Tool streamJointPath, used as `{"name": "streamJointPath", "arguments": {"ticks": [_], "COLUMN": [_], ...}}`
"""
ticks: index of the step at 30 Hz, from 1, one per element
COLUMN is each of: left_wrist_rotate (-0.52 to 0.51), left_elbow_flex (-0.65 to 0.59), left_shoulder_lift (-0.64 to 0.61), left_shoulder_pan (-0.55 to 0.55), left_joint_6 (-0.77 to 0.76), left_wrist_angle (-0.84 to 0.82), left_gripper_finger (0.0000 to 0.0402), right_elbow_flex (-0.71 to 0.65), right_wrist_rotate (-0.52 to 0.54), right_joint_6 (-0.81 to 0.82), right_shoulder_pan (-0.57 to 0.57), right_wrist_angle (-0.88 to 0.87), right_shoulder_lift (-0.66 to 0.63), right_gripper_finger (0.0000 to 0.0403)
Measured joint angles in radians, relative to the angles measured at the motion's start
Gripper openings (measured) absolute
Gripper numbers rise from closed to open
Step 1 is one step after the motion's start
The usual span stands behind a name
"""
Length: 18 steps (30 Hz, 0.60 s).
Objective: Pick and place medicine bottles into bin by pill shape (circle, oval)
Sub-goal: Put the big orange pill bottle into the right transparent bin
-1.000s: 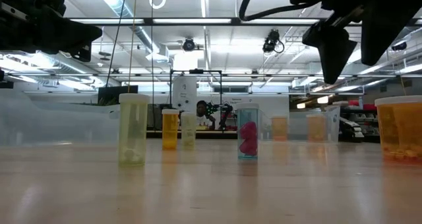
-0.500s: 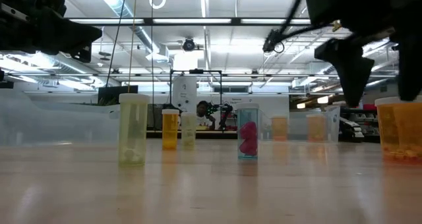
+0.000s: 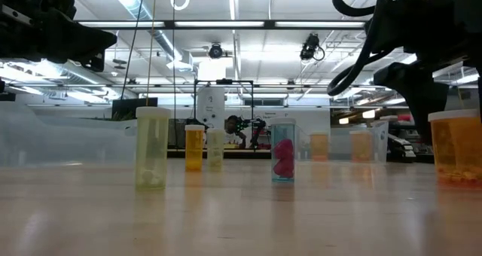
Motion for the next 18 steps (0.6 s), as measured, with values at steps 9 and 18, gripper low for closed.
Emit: {"name": "streamJointPath", "arguments": {"ticks": [9, 18], "left_wrist_rotate": [0.000, 0.000], "left_elbow_flex": [0.000, 0.000], "left_shoulder_lift": [0.000, 0.000], "left_shoulder_pan": [0.000, 0.000], "left_joint_6": [0.000, 0.000], "left_wrist_angle": [0.000, 0.000], "left_gripper_finger": [0.0034, 0.0029], "right_elbow_flex": [0.024, 0.138], "right_wrist_rotate": [0.000, 0.106], "right_joint_6": [-0.044, -0.203], "right_shoulder_pan": [-0.022, -0.130], "right_wrist_angle": [-0.013, -0.176], "right_shoulder_lift": [0.000, 0.000], "right_gripper_finger": [0.0236, 0.0228]}}
